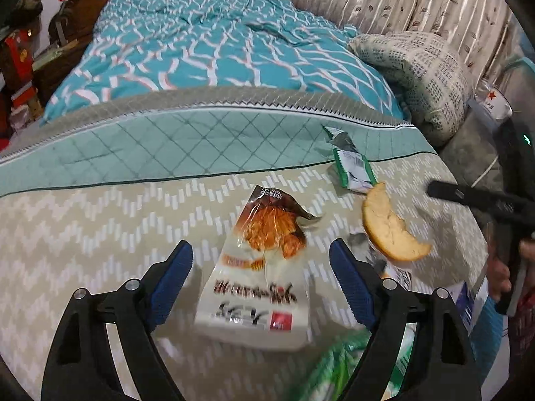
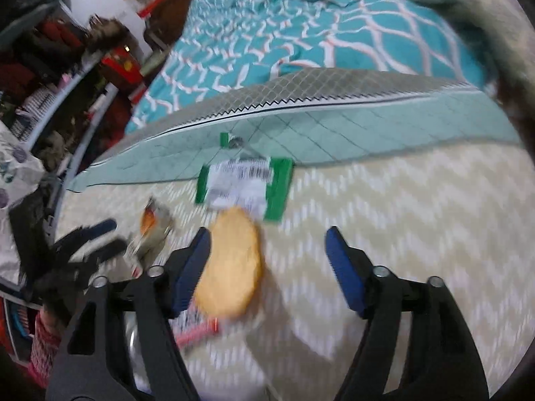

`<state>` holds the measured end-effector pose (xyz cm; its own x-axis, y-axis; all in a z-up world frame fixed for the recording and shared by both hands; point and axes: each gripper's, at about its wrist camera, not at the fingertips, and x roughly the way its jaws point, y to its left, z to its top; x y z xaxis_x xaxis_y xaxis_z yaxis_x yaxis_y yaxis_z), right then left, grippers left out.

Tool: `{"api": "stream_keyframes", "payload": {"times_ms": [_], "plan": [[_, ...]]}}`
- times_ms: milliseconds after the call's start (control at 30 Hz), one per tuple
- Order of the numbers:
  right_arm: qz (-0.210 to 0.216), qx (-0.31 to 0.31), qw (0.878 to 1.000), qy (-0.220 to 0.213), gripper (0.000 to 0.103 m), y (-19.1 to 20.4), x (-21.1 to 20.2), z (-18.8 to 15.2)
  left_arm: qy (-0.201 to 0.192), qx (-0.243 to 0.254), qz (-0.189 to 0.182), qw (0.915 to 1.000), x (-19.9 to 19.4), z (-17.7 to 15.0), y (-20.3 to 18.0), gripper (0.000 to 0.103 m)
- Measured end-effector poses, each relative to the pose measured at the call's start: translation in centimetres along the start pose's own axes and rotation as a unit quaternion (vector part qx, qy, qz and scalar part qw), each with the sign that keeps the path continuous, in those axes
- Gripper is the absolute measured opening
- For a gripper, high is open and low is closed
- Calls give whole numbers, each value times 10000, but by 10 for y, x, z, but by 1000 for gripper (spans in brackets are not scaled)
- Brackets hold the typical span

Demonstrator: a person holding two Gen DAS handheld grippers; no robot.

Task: Collect trash
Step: 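Grasp the snack wrapper with left gripper while right grasps the green-tipped wrapper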

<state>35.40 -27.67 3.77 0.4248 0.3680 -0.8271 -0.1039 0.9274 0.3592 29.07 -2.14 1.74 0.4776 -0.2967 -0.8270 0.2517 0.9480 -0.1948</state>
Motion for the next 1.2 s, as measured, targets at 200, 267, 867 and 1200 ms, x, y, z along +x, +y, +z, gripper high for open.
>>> {"api": "stream_keyframes", "payload": {"times_ms": [200,267,867,1200], "plan": [[-6,-29,9994,355,92,14,56,42,-34,-42,-93,9999,16,-3,4,88],[-83,-97,9983,575,92,24,74,47,23,-18,27,10000,21,-5,5,88],[-55,-546,9974,-474,17,53,-2,24,-517,-340,-353,9975,-33,-2,10,4],[379,-929,9891,-1079,17,72,-103,-66,-1104,-788,-909,9866,-103,-39,17,4]]}}
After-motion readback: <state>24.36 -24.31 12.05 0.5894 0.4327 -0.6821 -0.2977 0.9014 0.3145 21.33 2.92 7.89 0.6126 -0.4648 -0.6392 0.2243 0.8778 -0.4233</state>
